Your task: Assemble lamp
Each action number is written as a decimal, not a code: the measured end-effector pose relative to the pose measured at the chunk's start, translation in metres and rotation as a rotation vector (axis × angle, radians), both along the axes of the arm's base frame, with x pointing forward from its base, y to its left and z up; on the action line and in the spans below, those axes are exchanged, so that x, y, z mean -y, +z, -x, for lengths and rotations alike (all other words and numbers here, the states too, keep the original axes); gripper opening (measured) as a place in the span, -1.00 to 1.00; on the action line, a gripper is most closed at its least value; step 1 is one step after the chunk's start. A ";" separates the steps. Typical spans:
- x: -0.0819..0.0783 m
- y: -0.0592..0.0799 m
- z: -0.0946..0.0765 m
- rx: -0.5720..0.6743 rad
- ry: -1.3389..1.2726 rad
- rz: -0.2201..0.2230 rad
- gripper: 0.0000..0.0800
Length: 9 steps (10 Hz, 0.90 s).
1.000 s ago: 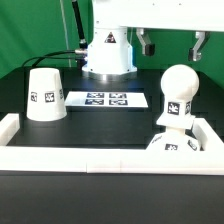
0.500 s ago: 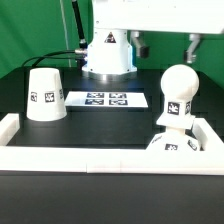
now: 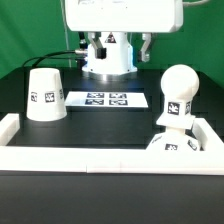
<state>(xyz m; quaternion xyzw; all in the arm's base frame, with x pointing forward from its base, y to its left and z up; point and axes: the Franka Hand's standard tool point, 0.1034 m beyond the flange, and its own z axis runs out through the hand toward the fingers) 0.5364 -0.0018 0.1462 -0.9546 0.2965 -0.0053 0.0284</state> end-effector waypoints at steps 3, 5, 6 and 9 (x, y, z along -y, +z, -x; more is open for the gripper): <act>0.000 0.000 -0.004 0.005 0.003 0.001 0.75; 0.000 -0.001 0.001 0.002 0.006 0.001 0.75; 0.003 -0.003 0.017 -0.010 0.003 -0.001 0.75; 0.024 -0.017 0.061 -0.022 0.005 0.005 0.75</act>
Offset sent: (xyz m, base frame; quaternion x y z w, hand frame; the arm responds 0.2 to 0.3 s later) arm 0.0000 0.0000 0.0000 0.0000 0.0000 0.0000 1.0000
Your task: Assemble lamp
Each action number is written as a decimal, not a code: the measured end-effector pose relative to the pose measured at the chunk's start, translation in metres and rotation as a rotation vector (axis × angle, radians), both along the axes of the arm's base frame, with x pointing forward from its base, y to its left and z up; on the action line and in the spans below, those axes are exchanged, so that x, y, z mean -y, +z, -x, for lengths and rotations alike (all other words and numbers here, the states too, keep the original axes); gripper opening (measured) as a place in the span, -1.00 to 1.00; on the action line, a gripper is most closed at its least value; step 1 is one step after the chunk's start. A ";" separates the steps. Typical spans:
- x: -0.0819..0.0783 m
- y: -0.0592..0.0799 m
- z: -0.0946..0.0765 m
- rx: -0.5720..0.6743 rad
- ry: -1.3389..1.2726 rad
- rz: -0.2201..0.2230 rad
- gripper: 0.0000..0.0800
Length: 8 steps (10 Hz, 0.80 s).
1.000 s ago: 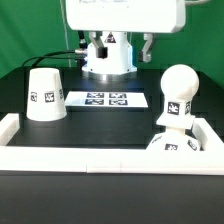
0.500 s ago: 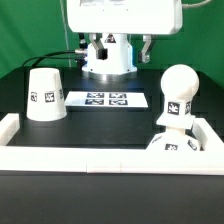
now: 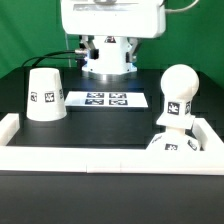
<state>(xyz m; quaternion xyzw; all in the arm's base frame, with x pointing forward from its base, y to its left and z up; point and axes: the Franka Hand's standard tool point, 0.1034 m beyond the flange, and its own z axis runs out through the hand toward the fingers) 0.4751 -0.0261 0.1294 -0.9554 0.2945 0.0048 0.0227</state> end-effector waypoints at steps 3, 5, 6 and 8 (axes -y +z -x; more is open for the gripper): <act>0.029 -0.009 0.017 -0.004 0.034 0.009 0.75; 0.032 -0.007 0.014 0.004 0.053 0.011 0.75; 0.032 -0.008 0.014 0.002 0.055 0.011 0.75; 0.033 -0.009 0.015 0.004 0.078 0.012 0.75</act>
Offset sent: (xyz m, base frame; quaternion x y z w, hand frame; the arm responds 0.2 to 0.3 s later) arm 0.0087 -0.0225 0.0137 0.0223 0.0128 -0.0325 0.9991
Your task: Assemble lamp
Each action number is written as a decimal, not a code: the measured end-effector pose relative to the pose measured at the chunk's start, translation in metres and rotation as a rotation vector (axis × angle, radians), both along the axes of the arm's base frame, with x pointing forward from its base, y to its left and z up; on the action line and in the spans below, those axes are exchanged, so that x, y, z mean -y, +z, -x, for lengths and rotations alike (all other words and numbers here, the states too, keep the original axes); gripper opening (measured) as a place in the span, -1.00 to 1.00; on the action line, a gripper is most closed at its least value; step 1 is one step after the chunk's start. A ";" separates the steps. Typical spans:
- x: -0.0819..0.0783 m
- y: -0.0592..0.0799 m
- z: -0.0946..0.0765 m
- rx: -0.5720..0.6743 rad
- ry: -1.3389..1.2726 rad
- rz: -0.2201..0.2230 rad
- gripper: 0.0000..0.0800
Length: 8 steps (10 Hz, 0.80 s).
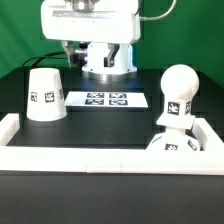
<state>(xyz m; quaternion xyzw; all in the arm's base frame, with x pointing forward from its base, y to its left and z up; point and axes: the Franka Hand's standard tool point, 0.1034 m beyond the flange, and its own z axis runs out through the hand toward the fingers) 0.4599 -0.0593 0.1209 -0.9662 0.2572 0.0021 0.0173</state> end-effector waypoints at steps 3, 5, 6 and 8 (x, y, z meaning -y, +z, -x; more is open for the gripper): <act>0.028 -0.008 0.019 -0.003 0.098 0.001 0.75; 0.042 -0.014 0.024 -0.004 0.130 0.007 0.75; 0.047 -0.016 0.026 -0.008 0.146 0.008 0.75; 0.055 -0.020 0.030 -0.014 0.167 0.009 0.75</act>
Offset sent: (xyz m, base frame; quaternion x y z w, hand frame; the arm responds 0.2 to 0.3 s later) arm -0.0176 -0.0316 -0.0070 0.0050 0.0126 -0.0364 0.9992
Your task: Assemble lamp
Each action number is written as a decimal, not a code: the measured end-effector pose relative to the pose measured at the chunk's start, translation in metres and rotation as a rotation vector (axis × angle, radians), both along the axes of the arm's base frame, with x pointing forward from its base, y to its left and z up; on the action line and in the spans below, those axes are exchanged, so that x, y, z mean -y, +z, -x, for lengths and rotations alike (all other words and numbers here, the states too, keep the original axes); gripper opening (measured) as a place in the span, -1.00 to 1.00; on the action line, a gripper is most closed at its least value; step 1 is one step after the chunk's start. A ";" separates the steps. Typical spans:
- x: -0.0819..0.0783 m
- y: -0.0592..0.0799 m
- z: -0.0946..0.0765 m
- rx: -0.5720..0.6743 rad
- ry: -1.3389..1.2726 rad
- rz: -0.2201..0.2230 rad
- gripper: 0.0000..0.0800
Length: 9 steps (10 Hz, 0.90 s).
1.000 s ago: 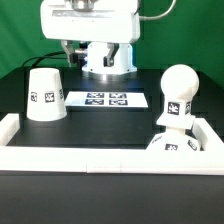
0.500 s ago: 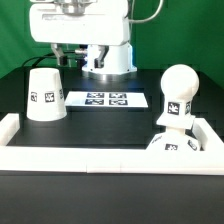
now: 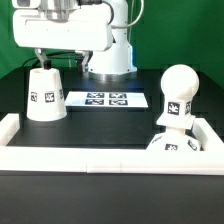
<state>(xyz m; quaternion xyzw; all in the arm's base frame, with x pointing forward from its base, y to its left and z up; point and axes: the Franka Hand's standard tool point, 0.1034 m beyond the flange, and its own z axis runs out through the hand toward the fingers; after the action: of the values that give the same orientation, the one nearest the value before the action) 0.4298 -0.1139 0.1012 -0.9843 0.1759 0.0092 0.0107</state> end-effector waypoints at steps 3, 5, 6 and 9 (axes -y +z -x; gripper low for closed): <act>0.005 -0.011 0.002 0.000 0.017 0.012 0.75; 0.004 -0.018 0.004 -0.001 0.027 0.021 0.75; 0.005 -0.020 0.004 0.001 0.032 0.024 0.75; 0.006 -0.026 0.006 -0.003 0.045 0.030 0.09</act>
Offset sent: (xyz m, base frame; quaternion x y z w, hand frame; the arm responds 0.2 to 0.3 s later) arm -0.0072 0.0028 -0.0184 -0.0055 0.0255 0.0000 0.9997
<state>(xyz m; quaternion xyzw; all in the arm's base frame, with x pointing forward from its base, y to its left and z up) 0.4241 -0.1201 0.0752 -0.9880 0.1540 0.0082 -0.0044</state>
